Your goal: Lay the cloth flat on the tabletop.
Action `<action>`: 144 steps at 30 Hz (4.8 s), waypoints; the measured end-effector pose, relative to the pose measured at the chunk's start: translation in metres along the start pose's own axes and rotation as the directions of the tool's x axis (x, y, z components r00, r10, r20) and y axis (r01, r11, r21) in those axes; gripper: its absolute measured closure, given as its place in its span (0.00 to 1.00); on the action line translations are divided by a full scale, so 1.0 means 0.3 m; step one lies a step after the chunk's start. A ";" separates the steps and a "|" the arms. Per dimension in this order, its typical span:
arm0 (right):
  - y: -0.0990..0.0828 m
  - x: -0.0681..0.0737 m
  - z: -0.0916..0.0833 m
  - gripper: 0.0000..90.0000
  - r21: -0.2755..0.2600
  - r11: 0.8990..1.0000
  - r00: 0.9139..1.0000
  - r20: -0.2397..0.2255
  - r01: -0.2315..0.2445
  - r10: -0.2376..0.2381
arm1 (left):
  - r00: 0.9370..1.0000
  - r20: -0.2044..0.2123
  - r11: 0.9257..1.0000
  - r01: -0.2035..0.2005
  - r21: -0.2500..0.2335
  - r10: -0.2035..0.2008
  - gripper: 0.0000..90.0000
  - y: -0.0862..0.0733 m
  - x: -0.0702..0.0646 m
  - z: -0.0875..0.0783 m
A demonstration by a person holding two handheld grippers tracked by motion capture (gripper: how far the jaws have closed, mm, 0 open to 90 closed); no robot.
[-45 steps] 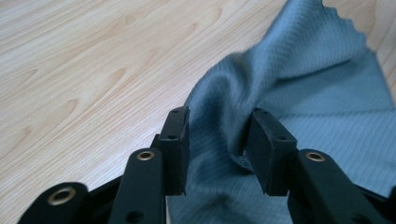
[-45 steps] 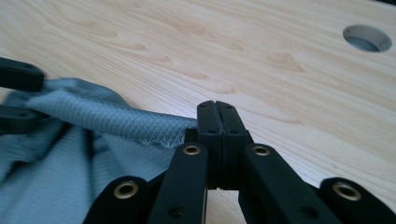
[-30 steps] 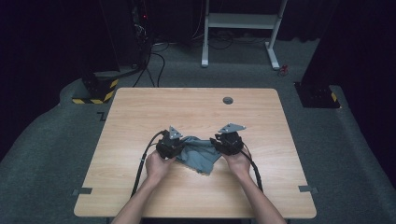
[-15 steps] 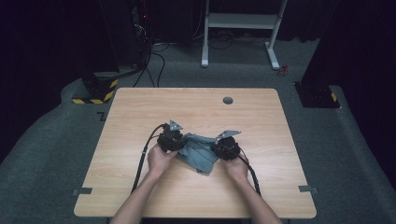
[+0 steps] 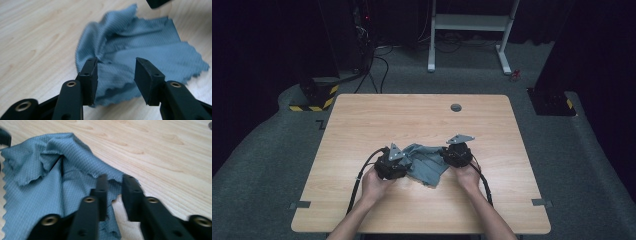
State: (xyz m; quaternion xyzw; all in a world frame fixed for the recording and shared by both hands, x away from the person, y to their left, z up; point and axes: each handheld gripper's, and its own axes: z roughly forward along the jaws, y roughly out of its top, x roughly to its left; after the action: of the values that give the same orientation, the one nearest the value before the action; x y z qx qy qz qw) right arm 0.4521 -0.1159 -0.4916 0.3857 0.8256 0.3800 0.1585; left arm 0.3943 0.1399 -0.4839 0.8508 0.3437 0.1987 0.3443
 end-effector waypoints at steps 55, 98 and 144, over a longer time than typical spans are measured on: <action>-0.033 0.058 0.077 0.98 0.096 0.991 0.996 -0.024 0.091 -0.089 | 0.991 -0.074 0.994 0.108 0.008 -0.107 1.00 0.083 0.105 0.038; -0.125 0.077 -0.008 0.79 0.068 0.995 0.997 -0.001 0.074 -0.074 | 0.993 0.108 0.997 -0.045 0.059 0.038 0.56 0.008 -0.194 0.114; -0.157 0.140 -0.050 0.76 0.082 0.988 0.990 -0.054 0.132 -0.128 | 0.979 -0.060 0.981 0.193 -0.034 -0.195 0.46 -0.281 0.038 -0.088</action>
State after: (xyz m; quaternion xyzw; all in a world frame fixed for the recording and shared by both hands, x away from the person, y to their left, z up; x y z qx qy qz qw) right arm 0.3920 -0.1111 -0.5155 0.3280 0.8683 0.3423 0.1461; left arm 0.3492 0.2043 -0.5257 0.8016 0.4327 0.1959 0.3630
